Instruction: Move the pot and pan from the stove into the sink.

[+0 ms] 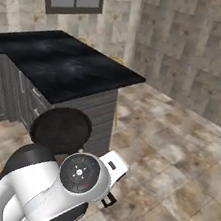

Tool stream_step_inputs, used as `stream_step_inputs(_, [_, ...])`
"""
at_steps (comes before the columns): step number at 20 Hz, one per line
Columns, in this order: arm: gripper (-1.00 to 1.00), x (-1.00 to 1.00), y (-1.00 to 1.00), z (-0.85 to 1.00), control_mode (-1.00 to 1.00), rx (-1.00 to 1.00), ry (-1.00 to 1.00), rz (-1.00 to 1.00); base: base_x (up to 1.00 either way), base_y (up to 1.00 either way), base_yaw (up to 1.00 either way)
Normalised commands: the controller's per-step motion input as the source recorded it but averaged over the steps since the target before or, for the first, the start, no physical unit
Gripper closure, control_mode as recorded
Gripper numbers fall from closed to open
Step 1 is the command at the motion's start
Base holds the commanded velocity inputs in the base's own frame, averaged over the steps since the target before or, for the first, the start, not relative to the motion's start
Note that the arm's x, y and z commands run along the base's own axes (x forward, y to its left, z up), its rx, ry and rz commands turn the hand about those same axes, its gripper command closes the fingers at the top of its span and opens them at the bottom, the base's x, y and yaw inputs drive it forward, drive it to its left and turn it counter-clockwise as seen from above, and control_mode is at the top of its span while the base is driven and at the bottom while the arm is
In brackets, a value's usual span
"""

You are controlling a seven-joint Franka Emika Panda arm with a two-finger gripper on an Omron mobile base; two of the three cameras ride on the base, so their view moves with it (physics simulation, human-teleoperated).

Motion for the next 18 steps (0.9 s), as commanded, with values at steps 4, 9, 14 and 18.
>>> stream_step_inputs(4, [1.00, 0.00, 0.00, 0.00, 1.00, 0.00, 0.00, 0.00, -0.01, 0.00, 0.50])
stream_step_inputs(9, [1.00, 0.00, 0.00, 0.00, 1.00, 0.00, 0.00, 0.00, -0.01, 0.00, 0.50])
stream_step_inputs(14, [1.00, 0.00, 0.00, 0.00, 1.00, 0.00, 0.00, 0.00, -0.01, 0.00, 0.50])
stream_step_inputs(18, [1.00, 0.00, 0.00, 0.00, 1.00, 0.00, 0.00, 0.00, -0.01, 0.00, 0.49])
